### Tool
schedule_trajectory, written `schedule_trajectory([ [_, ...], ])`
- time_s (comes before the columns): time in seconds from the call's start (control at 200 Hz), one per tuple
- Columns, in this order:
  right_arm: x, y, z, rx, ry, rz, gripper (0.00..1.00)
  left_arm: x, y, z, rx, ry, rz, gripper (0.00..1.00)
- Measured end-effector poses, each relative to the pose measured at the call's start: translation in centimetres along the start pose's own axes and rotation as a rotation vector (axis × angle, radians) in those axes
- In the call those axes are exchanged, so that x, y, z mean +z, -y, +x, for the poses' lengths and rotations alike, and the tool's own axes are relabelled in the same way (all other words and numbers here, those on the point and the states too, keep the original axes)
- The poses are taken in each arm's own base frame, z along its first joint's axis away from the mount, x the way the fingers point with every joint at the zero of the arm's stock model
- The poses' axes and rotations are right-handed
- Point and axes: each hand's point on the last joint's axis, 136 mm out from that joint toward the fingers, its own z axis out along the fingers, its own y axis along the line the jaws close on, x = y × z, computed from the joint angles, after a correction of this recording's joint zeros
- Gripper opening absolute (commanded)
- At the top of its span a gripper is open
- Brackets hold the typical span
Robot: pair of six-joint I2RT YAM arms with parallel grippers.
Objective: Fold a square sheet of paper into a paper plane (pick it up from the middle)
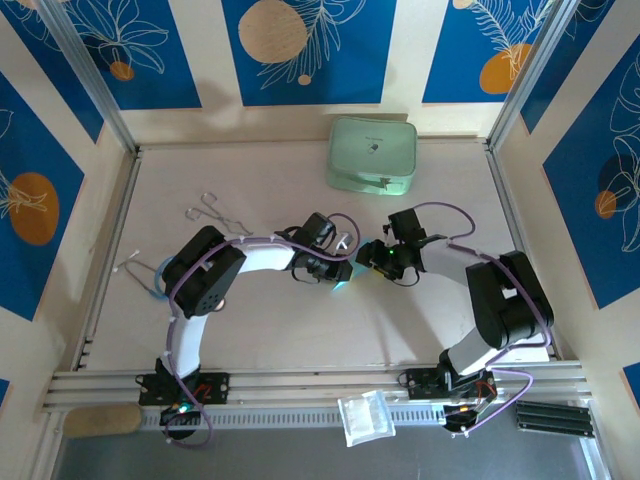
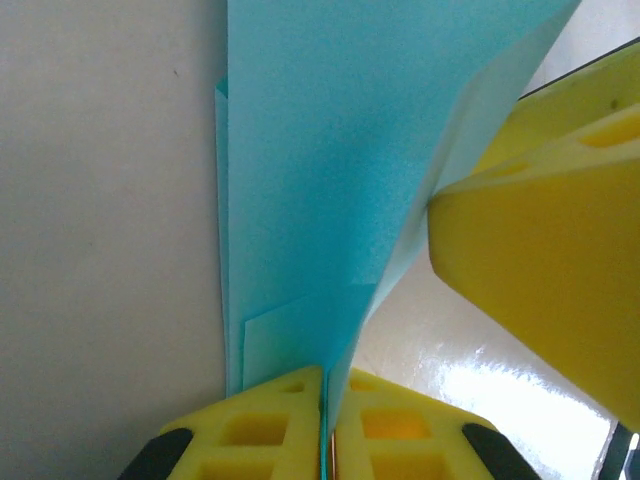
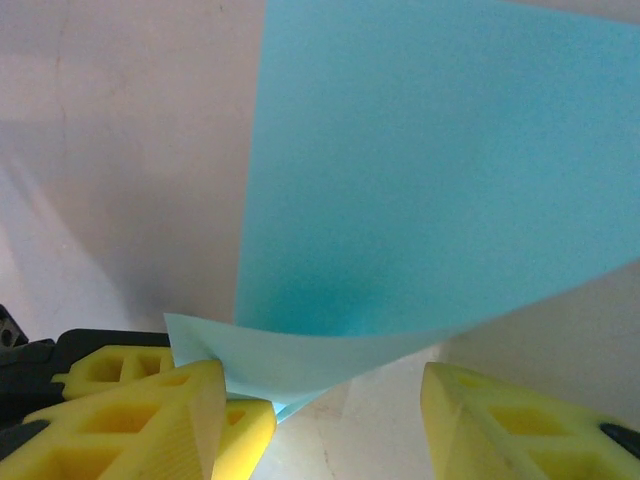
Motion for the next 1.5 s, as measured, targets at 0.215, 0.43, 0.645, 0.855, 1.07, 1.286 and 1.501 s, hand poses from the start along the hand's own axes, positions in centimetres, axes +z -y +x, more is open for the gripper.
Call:
schedule_trajectory([
  [0.215, 0.4, 0.4, 0.0, 0.004, -0.017, 0.019, 0.52, 0.1, 0.0, 0.0, -0.039, -0.011, 0.009, 0.11],
  [0.43, 0.5, 0.2, 0.1, 0.0, -0.031, 0.015, 0.54, 0.0, -0.1, 0.0, -0.066, -0.015, 0.016, 0.11],
  [0.645, 0.1, 0.2, 0.7, -0.034, -0.016, -0.017, 0.53, 0.0, -0.2, -0.1, -0.097, -0.013, 0.018, 0.1],
  [0.855, 0.0, 0.3, 1.0, -0.057, -0.011, -0.026, 0.5, 0.1, -0.2, -0.3, -0.123, -0.01, 0.03, 0.09],
  [1.07, 0.5, 0.5, 0.9, -0.04, -0.041, 0.023, 0.5, 0.2, -0.2, -0.3, -0.127, -0.012, 0.037, 0.11],
  [1.286, 0.8, 0.8, 0.9, -0.006, -0.07, 0.101, 0.48, 0.1, -0.1, -0.4, -0.132, -0.012, 0.042, 0.12],
  [1.501, 0.9, 1.0, 0.8, 0.017, -0.088, 0.145, 0.46, 0.1, 0.0, -0.3, -0.134, -0.014, 0.051, 0.15],
])
